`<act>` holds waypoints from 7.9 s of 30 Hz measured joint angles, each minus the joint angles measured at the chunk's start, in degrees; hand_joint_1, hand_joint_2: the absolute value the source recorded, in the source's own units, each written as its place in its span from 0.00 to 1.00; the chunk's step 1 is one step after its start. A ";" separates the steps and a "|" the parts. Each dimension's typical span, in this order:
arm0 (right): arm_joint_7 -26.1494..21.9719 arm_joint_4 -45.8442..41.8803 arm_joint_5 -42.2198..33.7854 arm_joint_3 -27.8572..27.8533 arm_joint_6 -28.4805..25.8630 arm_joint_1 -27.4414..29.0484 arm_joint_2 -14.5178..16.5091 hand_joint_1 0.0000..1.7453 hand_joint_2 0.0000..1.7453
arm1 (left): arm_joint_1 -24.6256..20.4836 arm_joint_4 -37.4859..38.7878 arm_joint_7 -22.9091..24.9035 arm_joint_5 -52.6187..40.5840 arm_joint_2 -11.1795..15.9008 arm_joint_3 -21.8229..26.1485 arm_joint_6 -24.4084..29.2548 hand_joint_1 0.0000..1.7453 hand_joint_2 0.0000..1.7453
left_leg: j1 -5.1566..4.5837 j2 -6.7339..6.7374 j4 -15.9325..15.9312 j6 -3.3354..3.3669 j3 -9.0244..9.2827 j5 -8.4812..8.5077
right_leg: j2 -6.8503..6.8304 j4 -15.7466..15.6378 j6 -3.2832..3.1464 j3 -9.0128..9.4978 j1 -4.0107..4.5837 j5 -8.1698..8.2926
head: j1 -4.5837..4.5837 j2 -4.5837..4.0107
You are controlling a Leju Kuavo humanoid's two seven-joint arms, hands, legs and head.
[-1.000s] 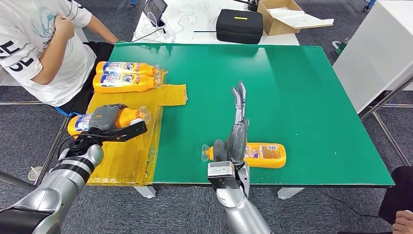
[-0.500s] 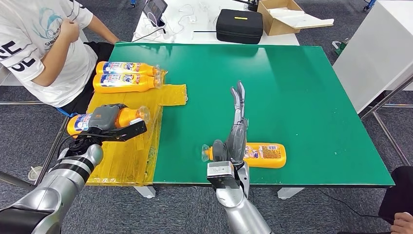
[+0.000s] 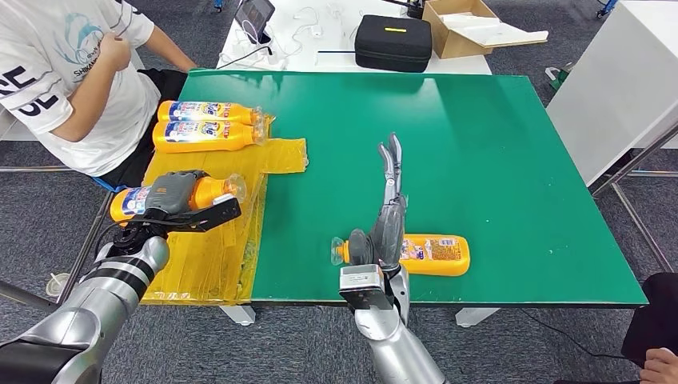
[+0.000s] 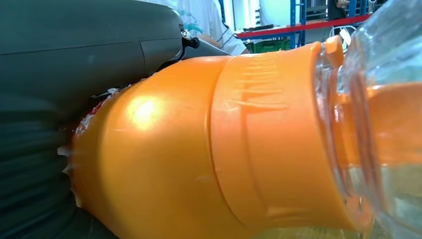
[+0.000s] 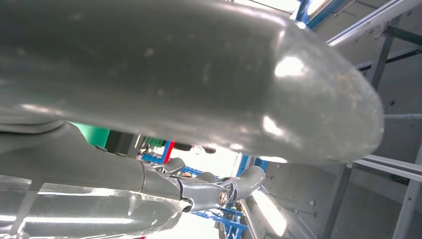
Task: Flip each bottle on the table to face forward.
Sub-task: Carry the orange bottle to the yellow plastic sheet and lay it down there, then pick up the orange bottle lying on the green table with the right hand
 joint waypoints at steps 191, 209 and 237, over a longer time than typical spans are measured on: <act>20.90 -2.38 22.15 -11.38 3.02 0.76 -14.93 1.00 1.00 | 24.06 -31.59 -8.26 60.42 -13.57 20.46 -17.78 0.00 1.00 | -0.07 -0.12 -0.01 0.05 -0.34 0.23 | -0.13 -0.03 -0.05 -0.32 -0.07 0.21 | -0.04 0.01; 10.44 4.07 21.13 -18.17 0.15 1.31 -10.14 1.00 1.00 | 24.33 -38.47 -2.65 77.65 -12.38 7.58 -38.49 0.00 1.00 | -0.04 -0.08 -0.02 0.05 -0.36 0.22 | -0.12 -0.02 -0.05 -0.32 -0.02 0.21 | -0.03 0.00; 3.07 32.07 18.70 -8.03 -0.52 -9.67 3.92 1.00 1.00 | 17.47 -28.52 -4.10 82.75 -12.27 -6.64 -44.23 0.00 1.00 | -0.02 -0.02 -0.02 0.03 -0.37 0.24 | -0.10 -0.01 -0.05 -0.38 -0.01 0.21 | -0.03 0.00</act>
